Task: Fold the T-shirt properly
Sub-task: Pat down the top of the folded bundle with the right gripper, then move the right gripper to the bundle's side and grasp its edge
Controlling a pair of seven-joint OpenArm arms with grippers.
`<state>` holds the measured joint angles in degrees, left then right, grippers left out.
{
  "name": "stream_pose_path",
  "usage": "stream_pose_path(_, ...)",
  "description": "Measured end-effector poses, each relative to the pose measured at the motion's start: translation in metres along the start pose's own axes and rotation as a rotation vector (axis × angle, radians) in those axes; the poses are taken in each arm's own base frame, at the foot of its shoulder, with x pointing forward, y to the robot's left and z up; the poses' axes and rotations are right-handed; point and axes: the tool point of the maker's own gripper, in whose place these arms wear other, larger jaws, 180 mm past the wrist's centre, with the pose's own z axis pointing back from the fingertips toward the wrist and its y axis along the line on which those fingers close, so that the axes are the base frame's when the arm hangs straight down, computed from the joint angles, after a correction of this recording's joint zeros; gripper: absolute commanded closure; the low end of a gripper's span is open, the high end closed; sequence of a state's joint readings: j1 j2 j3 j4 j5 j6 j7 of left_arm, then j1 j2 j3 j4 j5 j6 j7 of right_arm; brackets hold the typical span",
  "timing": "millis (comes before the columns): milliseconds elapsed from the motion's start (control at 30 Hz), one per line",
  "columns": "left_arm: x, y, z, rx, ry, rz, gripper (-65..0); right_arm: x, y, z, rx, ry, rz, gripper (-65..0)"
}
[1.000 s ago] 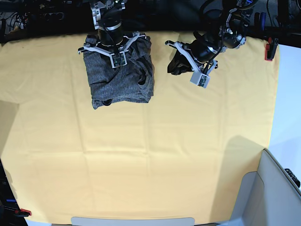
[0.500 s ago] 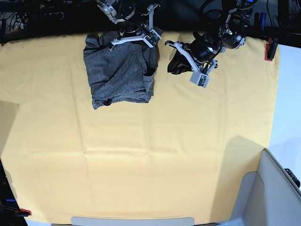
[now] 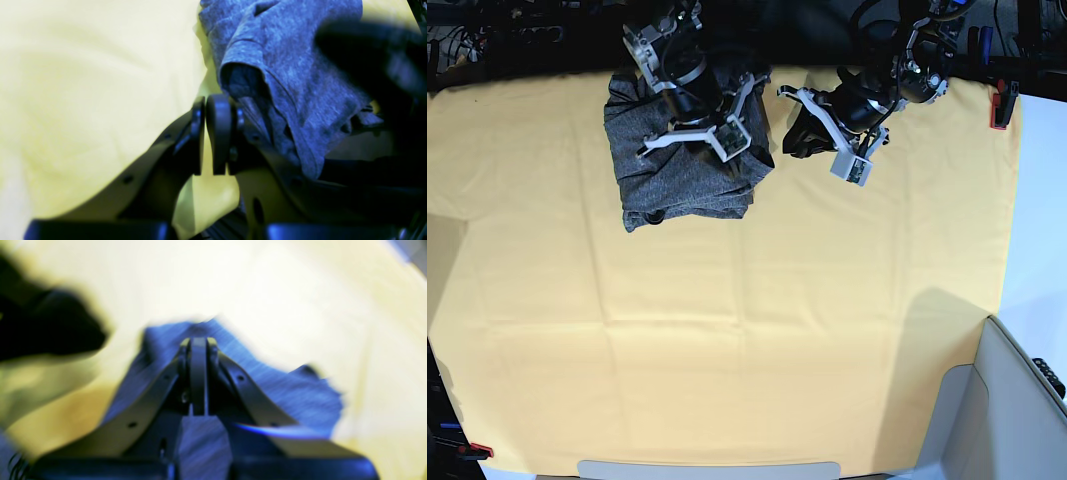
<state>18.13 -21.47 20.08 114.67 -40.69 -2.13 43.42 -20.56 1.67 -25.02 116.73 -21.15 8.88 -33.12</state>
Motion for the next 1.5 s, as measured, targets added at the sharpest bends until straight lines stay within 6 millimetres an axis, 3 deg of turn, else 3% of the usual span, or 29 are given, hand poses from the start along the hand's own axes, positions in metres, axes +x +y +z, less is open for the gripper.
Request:
stream_pose_path(233,-0.01,-0.001,0.001,-0.001,0.022,0.013,-5.8,-0.044,-0.113,0.003,-0.112,0.098,-0.326,-34.9)
stream_pose_path(367,-0.013,0.001,0.001,0.003,0.03,0.018,-8.2,-0.059,-0.149,0.015,0.009,0.164,-0.47,-47.9)
stream_pose_path(433,-0.017,0.003,0.0,0.009,0.04,0.022,-8.3,-0.069,-0.168,0.017,0.042,0.211,-0.526,-51.7)
stream_pose_path(533,-0.021,0.006,-0.003,0.015,0.05,0.035,-8.3,-0.077,-0.192,0.015,0.042,0.203,-0.628,-52.1)
stream_pose_path(700,-0.024,0.007,-0.005,0.016,0.057,0.04,-8.3,-0.115,-0.174,0.002,0.11,0.296,-0.731,-52.2)
stream_pose_path(833,-0.023,0.006,-0.005,0.015,0.055,0.041,-8.3,-0.121,-0.154,-0.016,0.227,0.248,-0.817,-52.2)
stream_pose_path(1100,-0.03,0.011,-0.007,0.025,0.073,0.049,-8.3,-0.114,-0.145,-0.019,0.291,0.206,-0.87,-52.2)
stream_pose_path(1333,-0.031,0.012,-0.007,0.027,0.077,0.052,-8.2,-0.086,-0.143,-0.018,0.369,0.083,-0.951,-52.2)
stream_pose_path(1500,-0.031,0.012,-0.007,0.027,0.076,0.052,-8.2,-0.081,-0.145,-0.019,0.376,0.065,-0.962,-52.2)
